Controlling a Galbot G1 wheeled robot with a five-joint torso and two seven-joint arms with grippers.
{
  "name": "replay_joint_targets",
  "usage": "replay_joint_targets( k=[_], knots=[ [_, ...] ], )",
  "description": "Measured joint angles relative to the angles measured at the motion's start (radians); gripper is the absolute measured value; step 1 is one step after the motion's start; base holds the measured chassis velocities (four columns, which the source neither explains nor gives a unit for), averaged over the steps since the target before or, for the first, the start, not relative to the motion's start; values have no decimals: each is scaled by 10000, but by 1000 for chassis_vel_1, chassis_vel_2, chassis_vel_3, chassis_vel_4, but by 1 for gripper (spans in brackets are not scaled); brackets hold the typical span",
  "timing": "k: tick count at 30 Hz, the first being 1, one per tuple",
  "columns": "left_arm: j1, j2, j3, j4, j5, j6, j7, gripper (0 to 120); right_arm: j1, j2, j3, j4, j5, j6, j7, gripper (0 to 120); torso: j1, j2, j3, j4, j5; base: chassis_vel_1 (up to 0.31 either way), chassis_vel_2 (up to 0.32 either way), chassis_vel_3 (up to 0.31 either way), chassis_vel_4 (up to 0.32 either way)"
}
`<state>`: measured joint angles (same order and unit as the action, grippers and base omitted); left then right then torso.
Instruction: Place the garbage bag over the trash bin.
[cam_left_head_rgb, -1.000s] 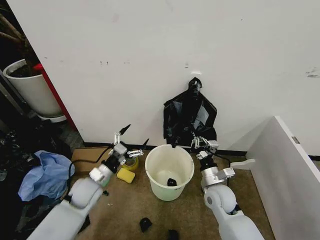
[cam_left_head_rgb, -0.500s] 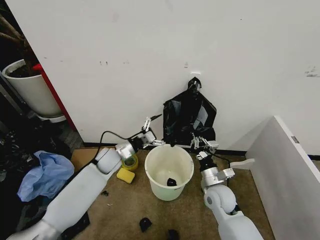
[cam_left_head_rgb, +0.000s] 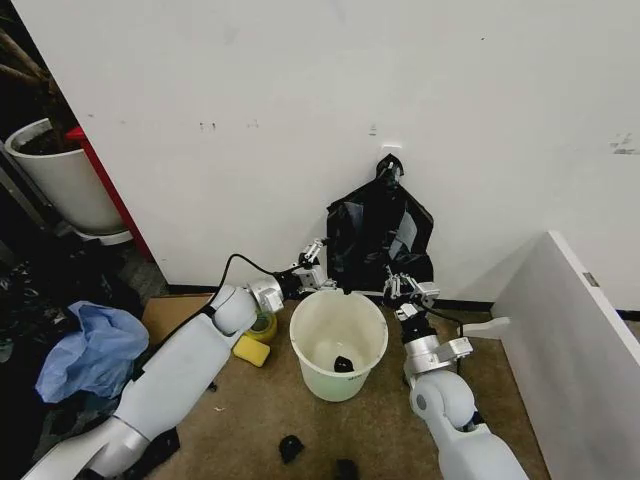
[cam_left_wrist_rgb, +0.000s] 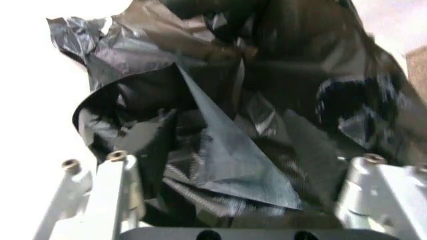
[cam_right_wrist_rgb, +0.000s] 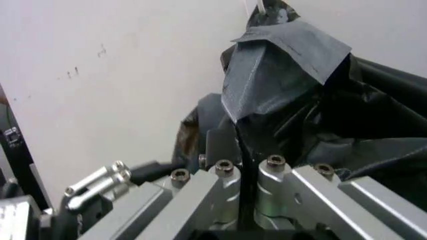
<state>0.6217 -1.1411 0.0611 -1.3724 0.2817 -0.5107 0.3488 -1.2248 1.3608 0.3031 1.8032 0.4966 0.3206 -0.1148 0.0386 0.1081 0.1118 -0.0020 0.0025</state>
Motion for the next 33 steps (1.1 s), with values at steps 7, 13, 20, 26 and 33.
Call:
replay_joint_targets(
  k=[7, 13, 20, 26, 33],
  knots=[
    [427, 64, -219, -155, -246, 601, -891, 35, -7, -54, 33, 54, -3, 0, 0, 0, 0, 0, 0, 1, 0, 0, 0, 0, 0],
    [1013, 87, -463, -610, -1694, 1265, -1572, 15, -47, -96, 52, 54, -5, 25, 12, 0, 0, 0, 0, 0, 0, 0, 0, 0, 0],
    [1850, 157, -616, -1515, -4573, 2166, -2313, 0, -264, -196, 45, 277, -12, 68, 119, 0, 0, 0, -1, 0, 2, 0, 0, 0, 0],
    [2663, 6, -1128, -2333, -7130, 2048, -2361, 0, -756, -413, -103, 779, -9, 146, 667, 0, 0, 0, -1, 1, 1, 0, 0, 0, 0],
    [3706, -1, -1664, -3320, -7987, 1618, -2092, 0, -1708, -778, -385, 1882, -405, -134, 2232, 0, -1, 0, -2, 1, 1, 0, 0, 0, 0]
  ],
)
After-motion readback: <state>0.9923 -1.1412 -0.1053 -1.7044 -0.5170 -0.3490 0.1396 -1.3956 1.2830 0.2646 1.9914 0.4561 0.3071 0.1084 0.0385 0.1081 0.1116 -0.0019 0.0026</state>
